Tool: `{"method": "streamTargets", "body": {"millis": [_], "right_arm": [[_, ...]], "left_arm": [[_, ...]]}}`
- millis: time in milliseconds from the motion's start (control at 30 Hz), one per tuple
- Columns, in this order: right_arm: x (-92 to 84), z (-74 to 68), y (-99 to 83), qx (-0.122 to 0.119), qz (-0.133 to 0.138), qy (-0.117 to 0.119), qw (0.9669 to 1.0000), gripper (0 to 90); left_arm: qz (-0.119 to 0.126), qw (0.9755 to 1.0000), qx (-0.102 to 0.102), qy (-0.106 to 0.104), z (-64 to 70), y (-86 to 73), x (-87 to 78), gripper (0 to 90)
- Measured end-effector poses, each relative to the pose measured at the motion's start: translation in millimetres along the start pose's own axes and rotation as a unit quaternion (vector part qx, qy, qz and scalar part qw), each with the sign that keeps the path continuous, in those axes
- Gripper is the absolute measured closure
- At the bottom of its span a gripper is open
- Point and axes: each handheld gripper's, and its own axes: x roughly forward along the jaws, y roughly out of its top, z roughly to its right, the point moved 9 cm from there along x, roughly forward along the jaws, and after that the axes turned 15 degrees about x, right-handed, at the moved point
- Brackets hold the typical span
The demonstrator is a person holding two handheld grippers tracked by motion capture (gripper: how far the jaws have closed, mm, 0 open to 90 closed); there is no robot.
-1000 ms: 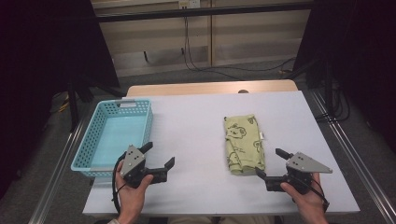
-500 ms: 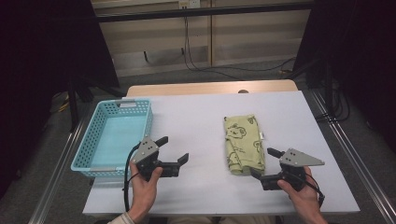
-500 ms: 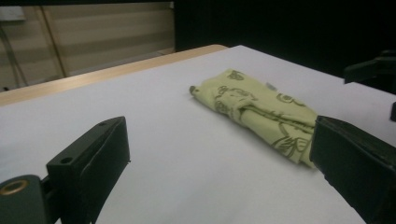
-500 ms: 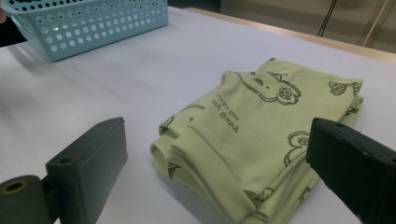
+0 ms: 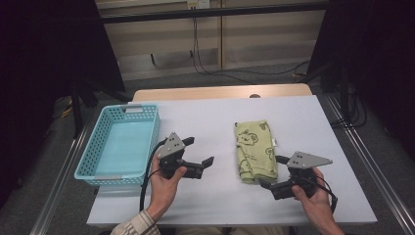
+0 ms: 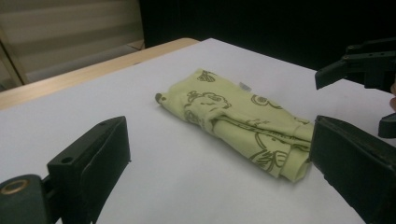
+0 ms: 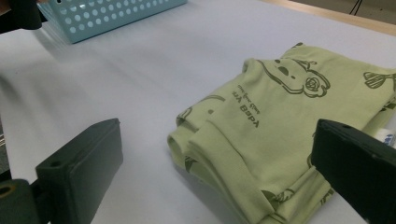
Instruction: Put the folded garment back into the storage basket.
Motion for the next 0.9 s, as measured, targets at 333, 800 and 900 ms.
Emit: {"method": "streamTargets", "body": {"millis": [333, 800, 900], "right_arm": [[0.2, 3.3, 1.2, 0.013, -0.031, 0.014, 0.9993, 0.7], [4.2, 5.8, 1.9, 0.025, -0.049, 0.043, 0.9976, 2.0], [5.2, 5.8, 1.6, 0.029, -0.055, 0.052, 0.9967, 2.6]], "left_arm": [[-0.007, 0.9992, 0.018, -0.035, -1.5, 8.7, 31.7, 3.8], [-0.011, 0.9983, 0.008, -0.056, -9.1, 16.9, 72.8, 3.8], [-0.014, 0.9986, 0.011, -0.05, -13.1, 17.5, 78.6, 3.7]]}}
